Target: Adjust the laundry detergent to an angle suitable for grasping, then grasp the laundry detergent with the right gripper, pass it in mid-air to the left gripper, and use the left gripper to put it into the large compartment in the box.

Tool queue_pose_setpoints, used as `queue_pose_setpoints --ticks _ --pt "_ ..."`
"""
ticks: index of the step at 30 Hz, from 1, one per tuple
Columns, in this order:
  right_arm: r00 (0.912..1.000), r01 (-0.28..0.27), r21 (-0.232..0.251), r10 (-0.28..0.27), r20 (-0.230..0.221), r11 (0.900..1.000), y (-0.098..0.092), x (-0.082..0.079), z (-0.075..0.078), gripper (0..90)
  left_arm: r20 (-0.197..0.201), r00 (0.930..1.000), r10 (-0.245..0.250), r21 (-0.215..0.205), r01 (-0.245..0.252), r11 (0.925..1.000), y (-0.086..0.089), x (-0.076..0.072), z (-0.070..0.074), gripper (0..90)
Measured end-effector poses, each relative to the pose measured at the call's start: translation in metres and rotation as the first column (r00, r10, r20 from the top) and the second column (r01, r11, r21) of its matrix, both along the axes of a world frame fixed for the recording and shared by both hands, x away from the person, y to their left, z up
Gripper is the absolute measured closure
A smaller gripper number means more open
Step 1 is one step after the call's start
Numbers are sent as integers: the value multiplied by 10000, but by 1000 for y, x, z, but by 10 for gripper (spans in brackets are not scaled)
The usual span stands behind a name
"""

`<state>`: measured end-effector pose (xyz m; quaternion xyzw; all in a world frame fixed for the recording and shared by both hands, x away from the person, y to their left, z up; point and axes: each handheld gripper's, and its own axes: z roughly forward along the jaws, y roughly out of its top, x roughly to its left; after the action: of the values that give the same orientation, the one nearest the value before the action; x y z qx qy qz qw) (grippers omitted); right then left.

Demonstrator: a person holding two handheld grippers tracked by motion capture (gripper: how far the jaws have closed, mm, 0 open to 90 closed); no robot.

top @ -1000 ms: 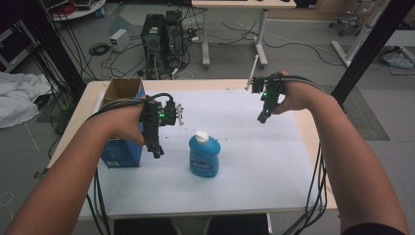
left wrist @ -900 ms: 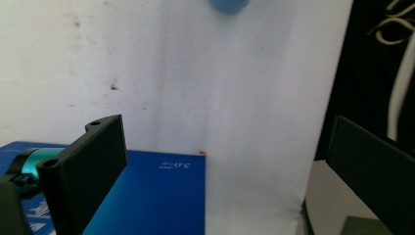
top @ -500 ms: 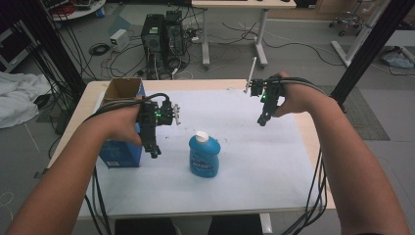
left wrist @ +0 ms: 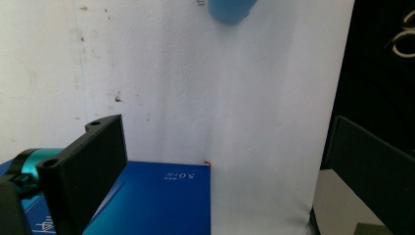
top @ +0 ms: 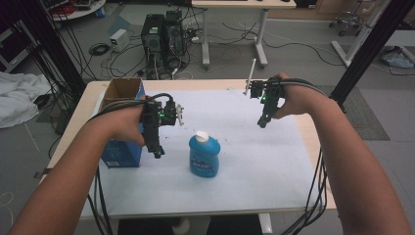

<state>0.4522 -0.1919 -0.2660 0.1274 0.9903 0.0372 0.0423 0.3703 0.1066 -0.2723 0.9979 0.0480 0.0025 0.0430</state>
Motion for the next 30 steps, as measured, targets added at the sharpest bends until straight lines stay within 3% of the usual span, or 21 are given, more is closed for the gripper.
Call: queue_pose_setpoints --ticks 13,17,30 --pt "9999 -116 -34 116 -32 9999 3 6 -2 110 -11 10000 88 -171 -88 9998 5 0 5 17" --pt "9997 -239 41 239 -53 9997 4 9 -4 109 -58 9999 139 57 -138 9999 6 2 2 17" --pt "10000 -98 -120 98 14 9999 3 6 -4 109 21 9997 235 19 -235 9997 8 0 2 17"
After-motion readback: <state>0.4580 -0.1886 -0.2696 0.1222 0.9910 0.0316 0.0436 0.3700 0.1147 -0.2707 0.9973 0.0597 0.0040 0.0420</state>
